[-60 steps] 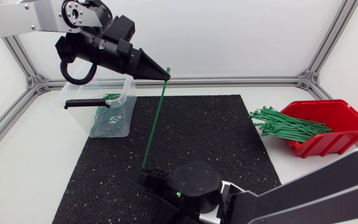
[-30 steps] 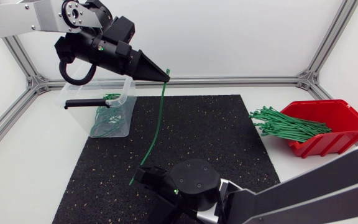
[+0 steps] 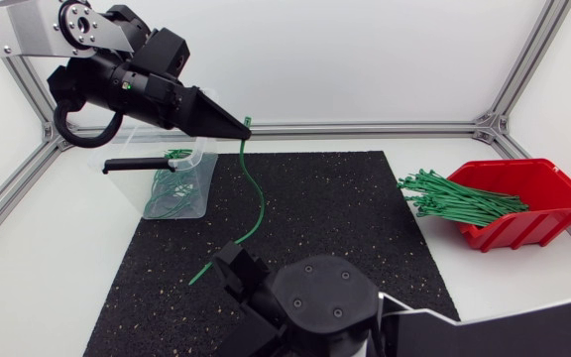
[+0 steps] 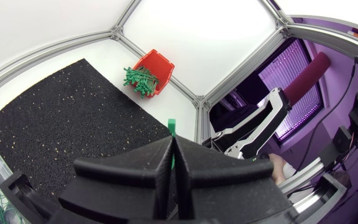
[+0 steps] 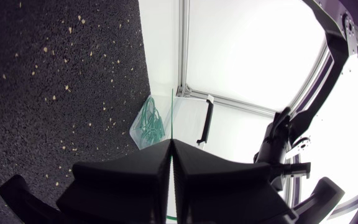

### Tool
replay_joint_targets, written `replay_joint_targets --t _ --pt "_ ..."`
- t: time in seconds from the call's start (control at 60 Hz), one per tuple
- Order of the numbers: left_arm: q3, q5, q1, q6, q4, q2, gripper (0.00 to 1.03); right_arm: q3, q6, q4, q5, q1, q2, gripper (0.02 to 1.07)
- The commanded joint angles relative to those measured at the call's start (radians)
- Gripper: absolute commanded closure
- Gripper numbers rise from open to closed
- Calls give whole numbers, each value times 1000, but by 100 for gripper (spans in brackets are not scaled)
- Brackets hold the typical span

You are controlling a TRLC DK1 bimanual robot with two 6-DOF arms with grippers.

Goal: Take a green cable tie from the red box, thread the tail through the head to close it, then place it in the transparent bin on the left.

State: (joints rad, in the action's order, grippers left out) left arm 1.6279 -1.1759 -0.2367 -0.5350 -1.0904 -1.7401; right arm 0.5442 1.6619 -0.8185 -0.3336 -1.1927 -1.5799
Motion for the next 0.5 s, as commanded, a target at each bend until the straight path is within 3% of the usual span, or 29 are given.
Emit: replay_joint_targets --t 0.0,0.3,0.483 --pt "-59 -25 14 -33 -5 45 100 -3 -125 64 -31 -21 49 102" --pt "-237 -120 33 -31 43 123 100 109 -614 578 -56 -59 273 102" --pt "-306 -168 45 -31 95 139 100 160 -837 763 -15 -56 316 102"
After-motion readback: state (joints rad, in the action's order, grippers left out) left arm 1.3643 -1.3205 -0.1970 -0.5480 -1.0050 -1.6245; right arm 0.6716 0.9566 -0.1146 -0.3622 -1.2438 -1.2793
